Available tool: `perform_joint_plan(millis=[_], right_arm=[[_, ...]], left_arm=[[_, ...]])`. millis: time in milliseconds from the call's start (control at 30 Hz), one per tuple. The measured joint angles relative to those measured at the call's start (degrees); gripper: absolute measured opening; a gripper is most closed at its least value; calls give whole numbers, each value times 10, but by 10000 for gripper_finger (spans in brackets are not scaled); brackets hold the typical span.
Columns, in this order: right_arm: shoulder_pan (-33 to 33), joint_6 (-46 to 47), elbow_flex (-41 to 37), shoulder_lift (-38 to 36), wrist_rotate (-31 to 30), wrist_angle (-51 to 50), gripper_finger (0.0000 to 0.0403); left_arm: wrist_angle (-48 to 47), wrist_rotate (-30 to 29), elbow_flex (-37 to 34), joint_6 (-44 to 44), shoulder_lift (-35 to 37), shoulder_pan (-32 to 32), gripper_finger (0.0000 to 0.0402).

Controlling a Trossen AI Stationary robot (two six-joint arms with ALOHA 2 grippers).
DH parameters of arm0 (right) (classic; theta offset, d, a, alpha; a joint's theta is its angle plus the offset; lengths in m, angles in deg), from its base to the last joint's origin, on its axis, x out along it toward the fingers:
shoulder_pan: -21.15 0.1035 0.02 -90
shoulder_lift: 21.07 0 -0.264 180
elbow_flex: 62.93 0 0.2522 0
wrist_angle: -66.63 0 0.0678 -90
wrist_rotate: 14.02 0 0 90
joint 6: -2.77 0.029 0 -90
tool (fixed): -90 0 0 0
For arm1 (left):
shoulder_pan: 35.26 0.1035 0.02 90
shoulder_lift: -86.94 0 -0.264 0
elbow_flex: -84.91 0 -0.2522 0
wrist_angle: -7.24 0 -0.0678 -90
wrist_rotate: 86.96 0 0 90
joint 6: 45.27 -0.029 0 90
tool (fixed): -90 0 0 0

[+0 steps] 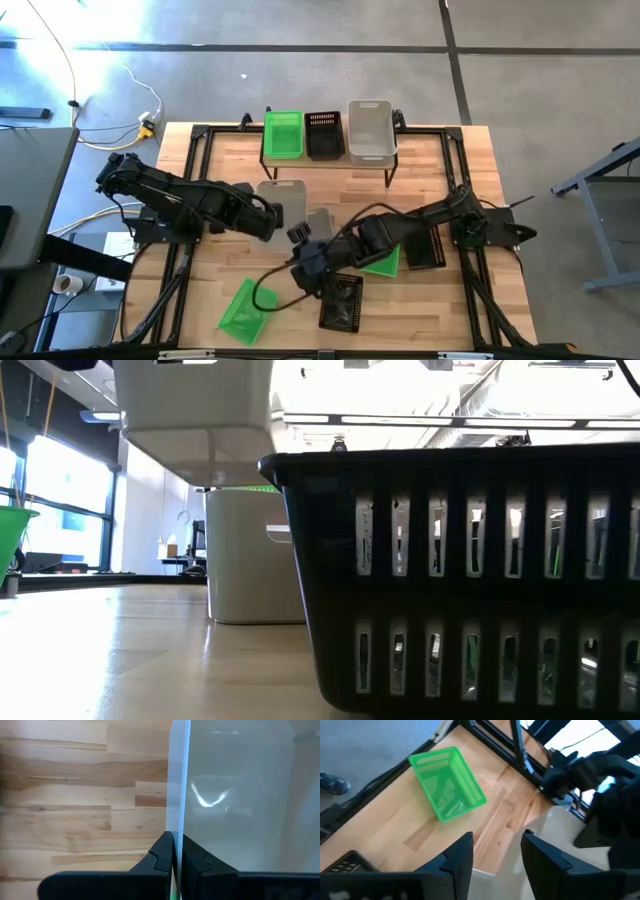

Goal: Stack baskets on shelf by color
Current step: Stack the left gray bin on top of the gray bin on the shelf

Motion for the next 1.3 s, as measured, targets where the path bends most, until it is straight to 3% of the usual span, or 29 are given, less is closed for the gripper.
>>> perform_joint_plan(millis=[500, 800, 1100, 1300], right_arm=[[-39, 65, 0, 0, 24, -16, 151], [-11, 30, 0, 0, -9, -17, 151], [-33, 50, 1, 15, -17, -38, 151], [-41, 65, 1, 17, -44, -59, 151]], left_arm=[[22, -10, 0, -17, 0, 0, 1], [26, 25, 0, -53, 2, 37, 1], [104, 26, 0, -118, 2, 56, 1], [106, 22, 0, -124, 2, 56, 1]])
